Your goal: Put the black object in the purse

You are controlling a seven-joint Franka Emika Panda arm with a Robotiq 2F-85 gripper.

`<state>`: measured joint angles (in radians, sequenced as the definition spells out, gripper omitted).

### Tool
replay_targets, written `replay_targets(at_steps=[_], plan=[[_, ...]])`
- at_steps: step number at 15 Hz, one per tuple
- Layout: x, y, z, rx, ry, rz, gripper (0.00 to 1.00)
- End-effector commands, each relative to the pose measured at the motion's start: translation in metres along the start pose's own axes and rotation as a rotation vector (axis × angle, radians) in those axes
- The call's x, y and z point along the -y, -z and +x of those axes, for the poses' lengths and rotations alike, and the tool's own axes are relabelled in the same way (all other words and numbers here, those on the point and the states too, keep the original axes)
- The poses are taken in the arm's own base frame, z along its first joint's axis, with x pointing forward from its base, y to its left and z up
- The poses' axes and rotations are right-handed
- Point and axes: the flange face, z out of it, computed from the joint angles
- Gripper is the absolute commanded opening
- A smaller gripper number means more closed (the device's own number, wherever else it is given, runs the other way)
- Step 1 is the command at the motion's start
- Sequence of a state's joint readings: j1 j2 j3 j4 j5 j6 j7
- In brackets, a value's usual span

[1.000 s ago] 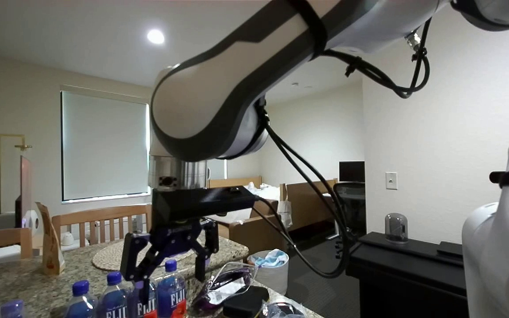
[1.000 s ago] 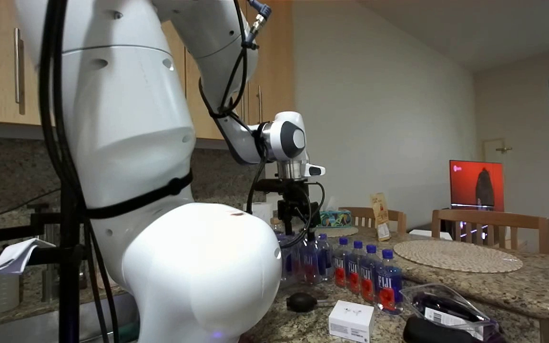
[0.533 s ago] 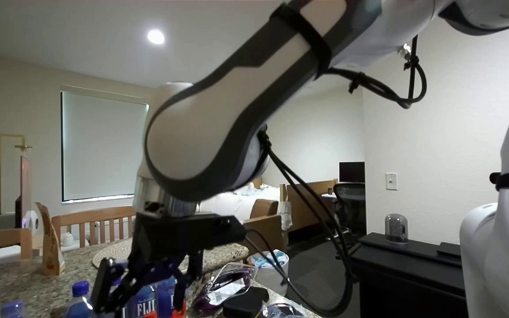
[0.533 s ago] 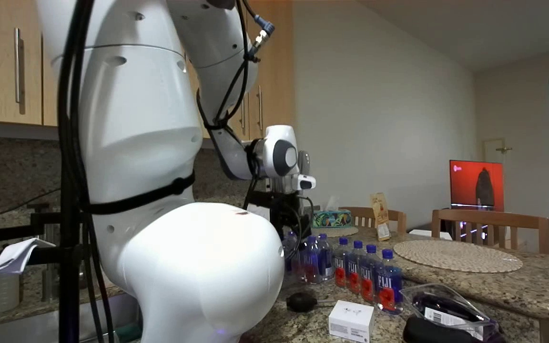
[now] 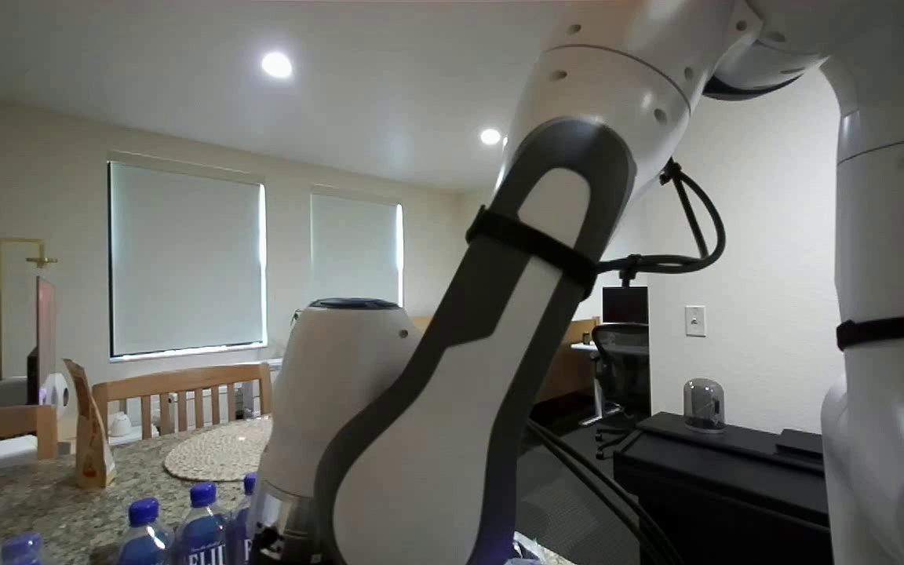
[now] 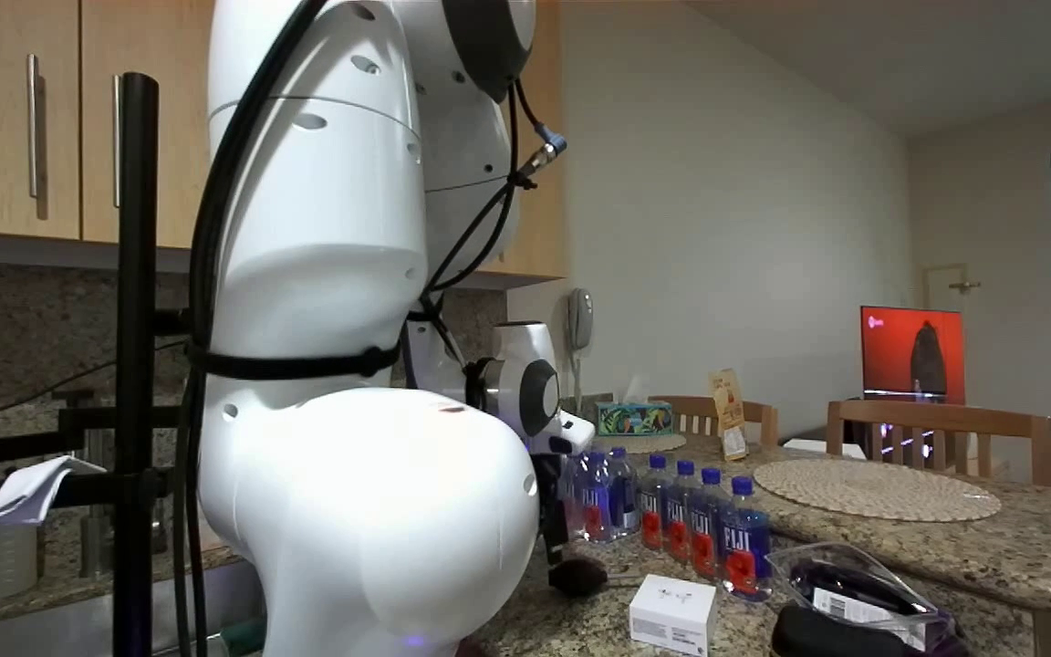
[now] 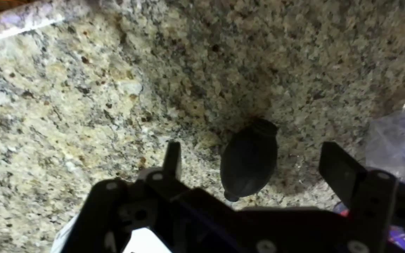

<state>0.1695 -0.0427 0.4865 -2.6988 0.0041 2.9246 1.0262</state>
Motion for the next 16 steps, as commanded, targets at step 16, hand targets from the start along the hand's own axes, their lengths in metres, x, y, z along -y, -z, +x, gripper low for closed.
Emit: replay_targets(at_steps=[16], plan=[[0.018, -0.086, 0.041, 0.113, -0.346, 0.175, 1.00]])
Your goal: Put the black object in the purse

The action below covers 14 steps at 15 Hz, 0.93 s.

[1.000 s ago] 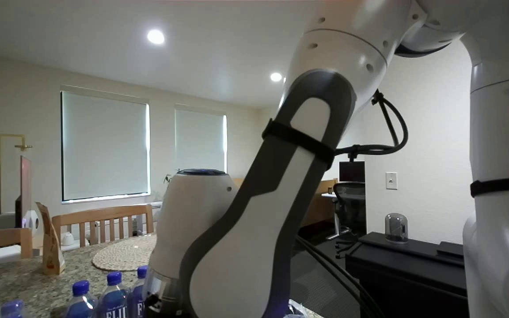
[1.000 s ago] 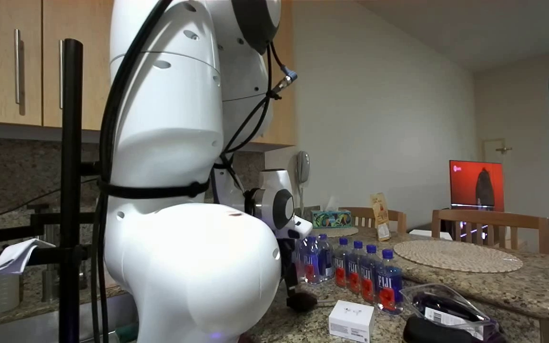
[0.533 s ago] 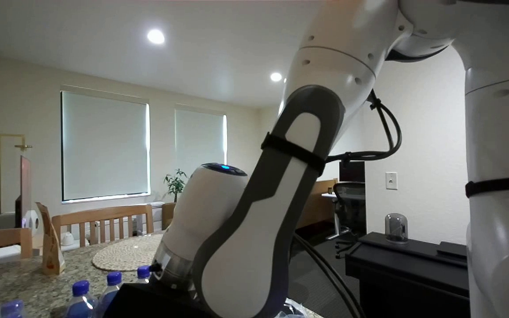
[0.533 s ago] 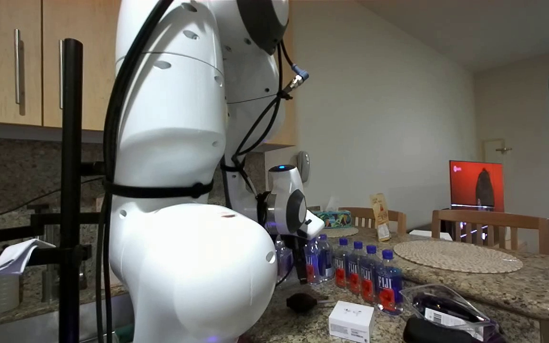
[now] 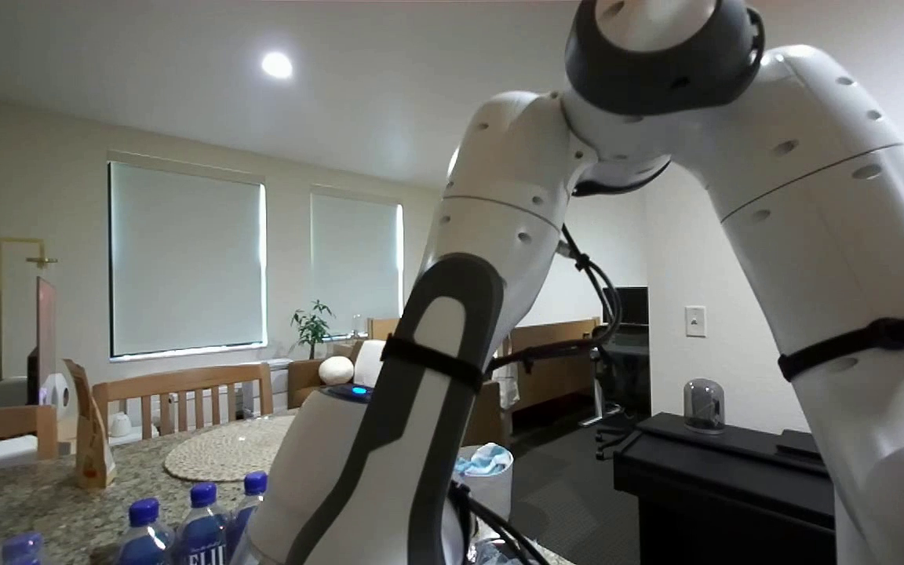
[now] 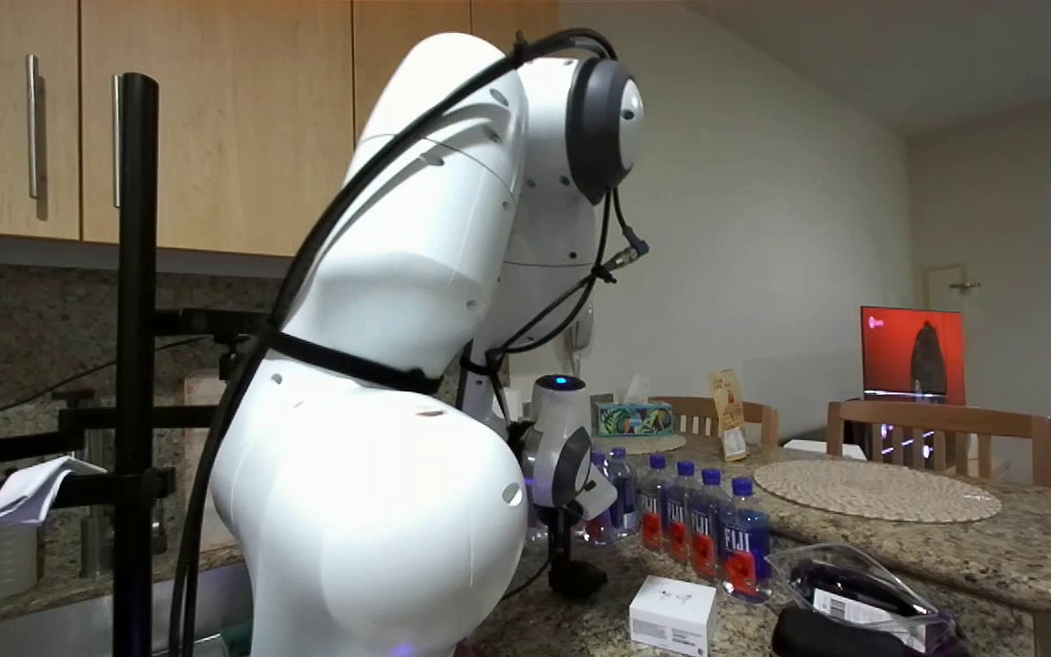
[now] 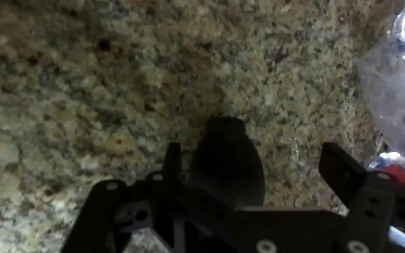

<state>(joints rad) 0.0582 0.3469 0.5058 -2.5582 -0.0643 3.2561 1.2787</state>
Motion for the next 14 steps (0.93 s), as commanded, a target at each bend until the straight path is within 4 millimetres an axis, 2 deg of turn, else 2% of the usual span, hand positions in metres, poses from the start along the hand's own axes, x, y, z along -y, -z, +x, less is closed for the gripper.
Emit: replay_targets(at_steps=[1, 5, 8, 10, 14], plan=[[0.010, -0.005, 0.003, 0.046, -0.010, -0.034, 1.00], [0.018, 0.016, 0.001, 0.041, -0.040, -0.118, 1.00], [0.023, 0.019, 0.000, 0.073, -0.043, -0.157, 1.00], [0.024, 0.020, -0.001, 0.091, -0.045, -0.175, 0.73], [0.025, 0.026, -0.003, 0.107, -0.055, -0.154, 0.47]])
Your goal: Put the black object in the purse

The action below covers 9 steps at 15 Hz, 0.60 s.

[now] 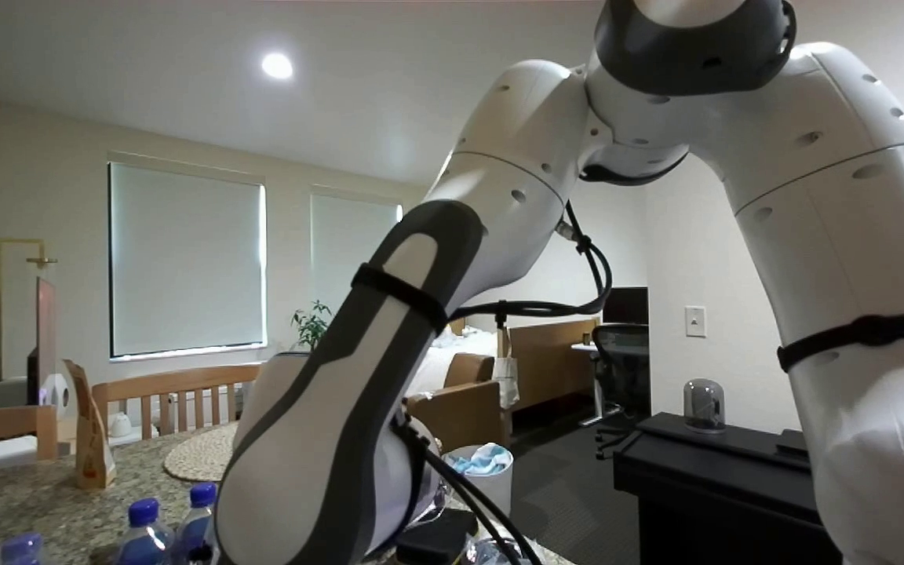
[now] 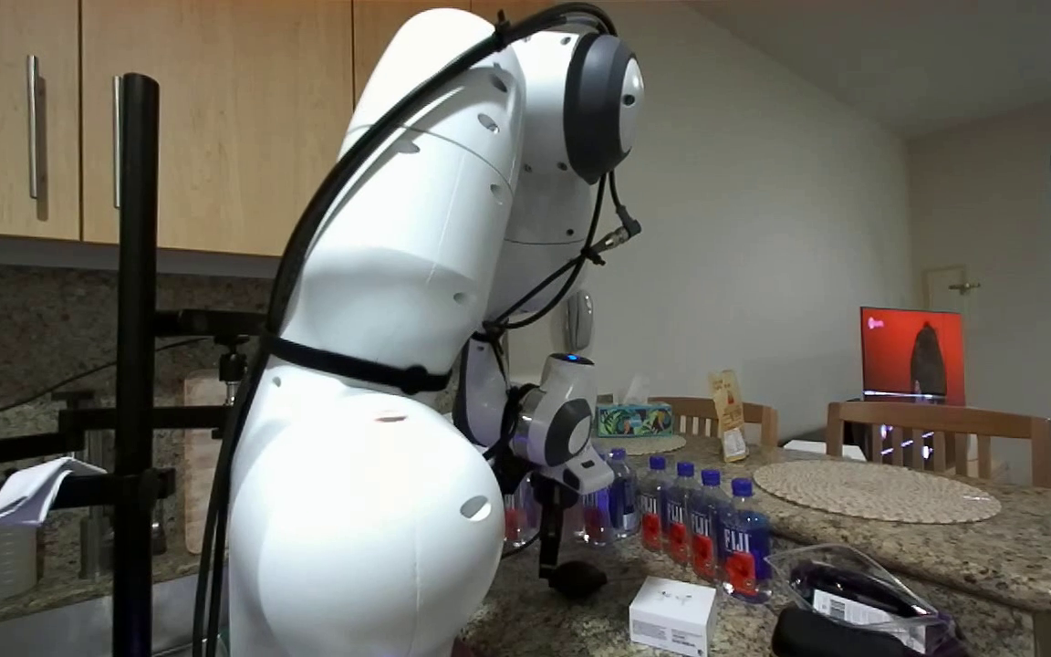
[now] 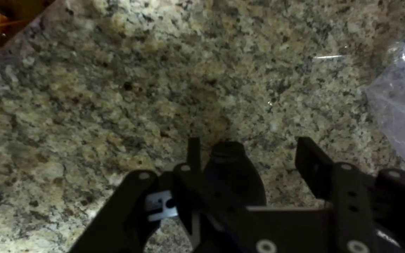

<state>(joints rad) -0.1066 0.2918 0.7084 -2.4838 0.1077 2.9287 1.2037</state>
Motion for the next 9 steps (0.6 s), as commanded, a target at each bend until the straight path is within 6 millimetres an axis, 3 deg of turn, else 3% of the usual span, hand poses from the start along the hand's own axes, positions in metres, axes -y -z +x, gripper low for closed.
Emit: replay_targets(at_steps=[1, 6, 9], plan=[[0.001, 0.012, -0.003, 0.008, 0.009, 0.006, 0.39], [0.007, 0.027, -0.012, -0.017, 0.018, 0.029, 0.09], [0.008, 0.032, -0.020, -0.032, 0.028, 0.029, 0.04]])
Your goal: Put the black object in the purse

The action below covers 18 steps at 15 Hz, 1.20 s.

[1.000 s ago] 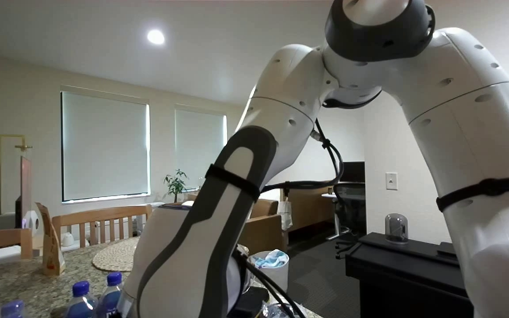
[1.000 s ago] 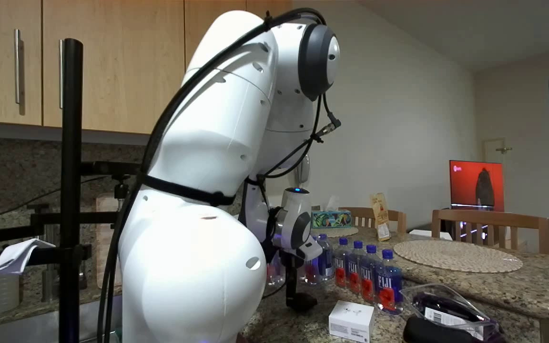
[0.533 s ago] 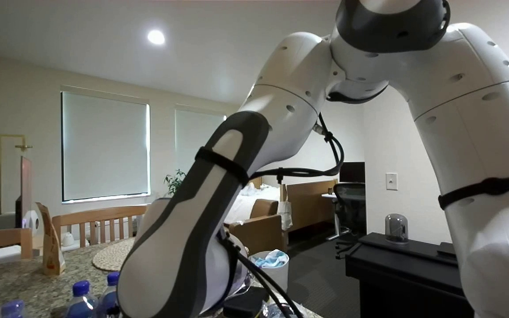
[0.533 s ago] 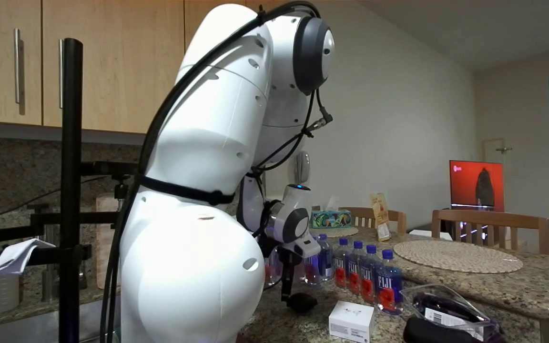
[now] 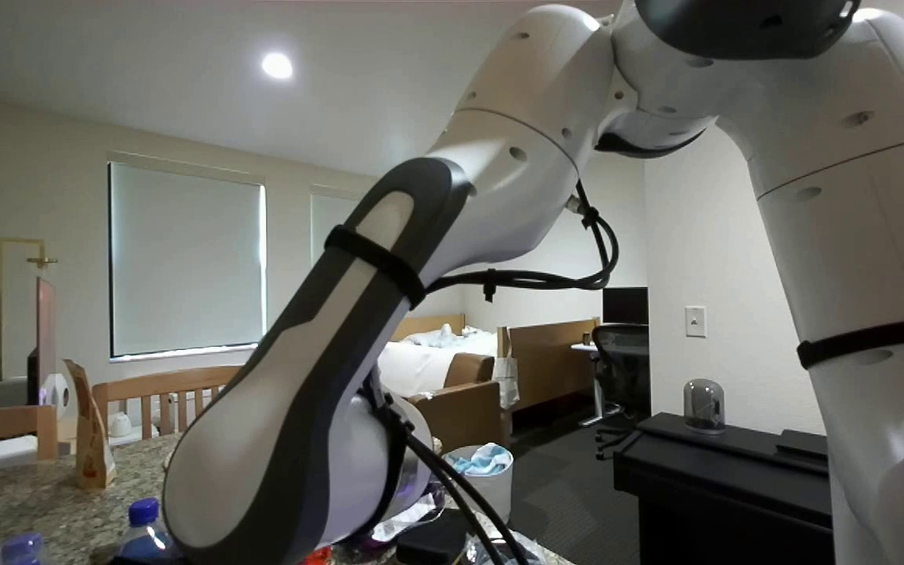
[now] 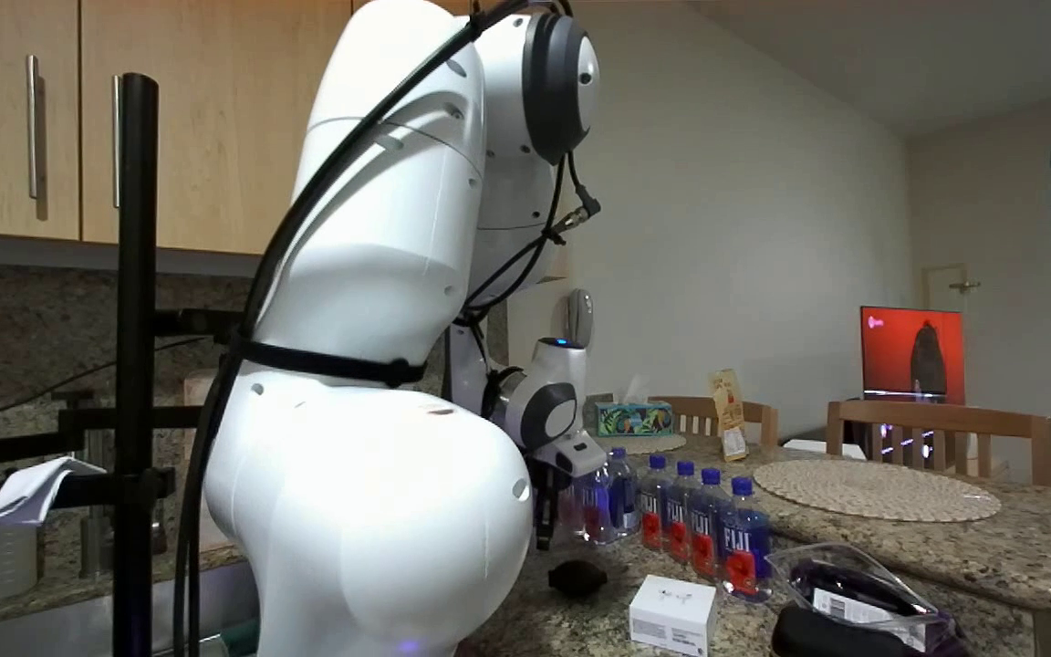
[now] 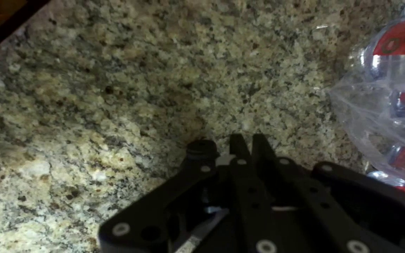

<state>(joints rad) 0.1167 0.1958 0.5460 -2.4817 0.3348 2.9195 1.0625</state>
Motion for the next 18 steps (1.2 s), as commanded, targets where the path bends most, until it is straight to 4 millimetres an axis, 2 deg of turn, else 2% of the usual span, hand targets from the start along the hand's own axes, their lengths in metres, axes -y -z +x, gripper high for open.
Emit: replay_targets(at_steps=[1, 2, 4, 7, 9, 15, 18], plan=[[-0.002, 0.015, -0.009, -0.009, 0.016, -0.014, 0.03], [-0.005, 0.017, -0.010, -0.013, 0.012, -0.027, 0.29], [-0.011, 0.022, -0.010, -0.016, 0.003, -0.064, 0.29], [-0.018, 0.027, -0.007, -0.017, 0.007, -0.101, 0.46], [-0.020, 0.028, 0.000, -0.034, 0.020, -0.091, 0.60], [-0.026, 0.024, 0.029, -0.017, -0.026, -0.108, 0.97], [-0.026, 0.020, 0.039, 0.034, -0.067, -0.180, 1.00]])
